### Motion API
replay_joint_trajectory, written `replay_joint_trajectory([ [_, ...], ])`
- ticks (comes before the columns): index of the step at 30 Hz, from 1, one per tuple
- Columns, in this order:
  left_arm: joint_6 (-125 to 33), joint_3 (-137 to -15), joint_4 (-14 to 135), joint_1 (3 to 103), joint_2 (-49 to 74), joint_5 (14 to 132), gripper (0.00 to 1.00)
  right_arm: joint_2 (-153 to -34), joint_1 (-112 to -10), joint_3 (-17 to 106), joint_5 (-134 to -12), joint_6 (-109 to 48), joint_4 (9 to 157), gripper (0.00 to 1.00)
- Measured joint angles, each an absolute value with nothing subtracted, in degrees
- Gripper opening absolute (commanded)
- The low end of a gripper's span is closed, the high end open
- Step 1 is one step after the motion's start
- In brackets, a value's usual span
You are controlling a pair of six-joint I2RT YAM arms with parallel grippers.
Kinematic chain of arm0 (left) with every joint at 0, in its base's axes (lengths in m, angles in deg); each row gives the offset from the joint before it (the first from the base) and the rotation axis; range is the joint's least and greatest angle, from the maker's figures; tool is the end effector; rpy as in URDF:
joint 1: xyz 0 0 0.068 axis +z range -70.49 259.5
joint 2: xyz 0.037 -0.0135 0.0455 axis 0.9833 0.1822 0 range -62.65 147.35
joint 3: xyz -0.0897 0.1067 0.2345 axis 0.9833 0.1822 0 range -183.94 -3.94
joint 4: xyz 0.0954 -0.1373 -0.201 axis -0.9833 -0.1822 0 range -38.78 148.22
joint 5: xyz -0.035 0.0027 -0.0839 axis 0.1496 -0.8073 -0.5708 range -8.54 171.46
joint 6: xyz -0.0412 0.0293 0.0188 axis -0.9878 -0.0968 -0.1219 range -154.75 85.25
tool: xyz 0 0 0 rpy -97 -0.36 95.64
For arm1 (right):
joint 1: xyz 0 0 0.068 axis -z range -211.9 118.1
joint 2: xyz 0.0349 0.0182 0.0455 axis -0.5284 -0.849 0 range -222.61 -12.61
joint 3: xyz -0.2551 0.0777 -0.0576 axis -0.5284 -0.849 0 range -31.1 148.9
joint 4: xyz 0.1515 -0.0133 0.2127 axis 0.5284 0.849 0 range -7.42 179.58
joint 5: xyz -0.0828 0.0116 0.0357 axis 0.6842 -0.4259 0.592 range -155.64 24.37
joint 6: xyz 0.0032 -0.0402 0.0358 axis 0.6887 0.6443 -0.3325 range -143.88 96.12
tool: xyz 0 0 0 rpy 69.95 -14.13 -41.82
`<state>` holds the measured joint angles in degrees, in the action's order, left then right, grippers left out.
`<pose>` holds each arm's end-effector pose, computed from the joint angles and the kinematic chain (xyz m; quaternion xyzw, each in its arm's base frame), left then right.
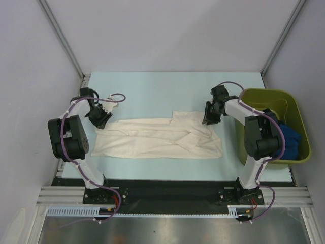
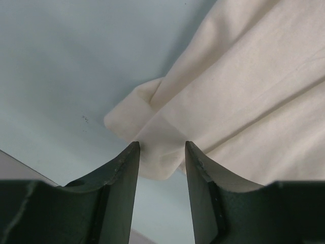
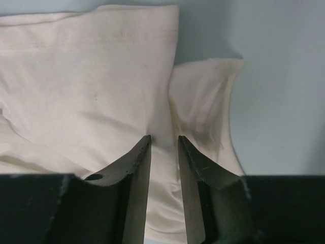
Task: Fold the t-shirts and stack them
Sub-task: Fold the tshirt
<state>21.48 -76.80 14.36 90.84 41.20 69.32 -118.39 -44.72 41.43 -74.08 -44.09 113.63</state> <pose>0.3471 0.0620 0.1900 0.3892 0.9057 -0.0143 0.1672 0.3665 0.0887 0.1849 0.0463 0.9713 0.1319 0.1923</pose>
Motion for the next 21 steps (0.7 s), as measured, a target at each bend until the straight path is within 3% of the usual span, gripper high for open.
replay_joint_trajectory([
  [6,21.68,-77.71,15.70,90.90,41.64,70.43,0.47,-118.41,-44.43,40.49,-74.43,-43.70,113.63,0.30],
  [8,21.72,-78.96,16.13,90.93,42.27,70.81,0.45,-118.48,-44.46,40.25,-74.89,-43.59,113.46,0.16],
  [9,21.74,-79.18,16.40,90.93,42.40,70.91,0.41,-118.48,-44.48,40.05,-75.24,-43.72,113.26,0.07],
  [11,21.94,-79.18,16.94,90.95,42.49,71.48,0.34,-118.48,-44.48,39.77,-75.72,-43.89,112.87,0.00],
  [15,22.68,-79.13,16.90,91.14,42.93,72.36,0.00,-118.48,-44.30,39.42,-76.27,-44.02,112.26,0.00],
  [21,22.70,-79.05,16.22,91.87,43.12,72.34,0.00,-118.26,-43.32,39.75,-76.62,-43.74,112.78,0.00],
])
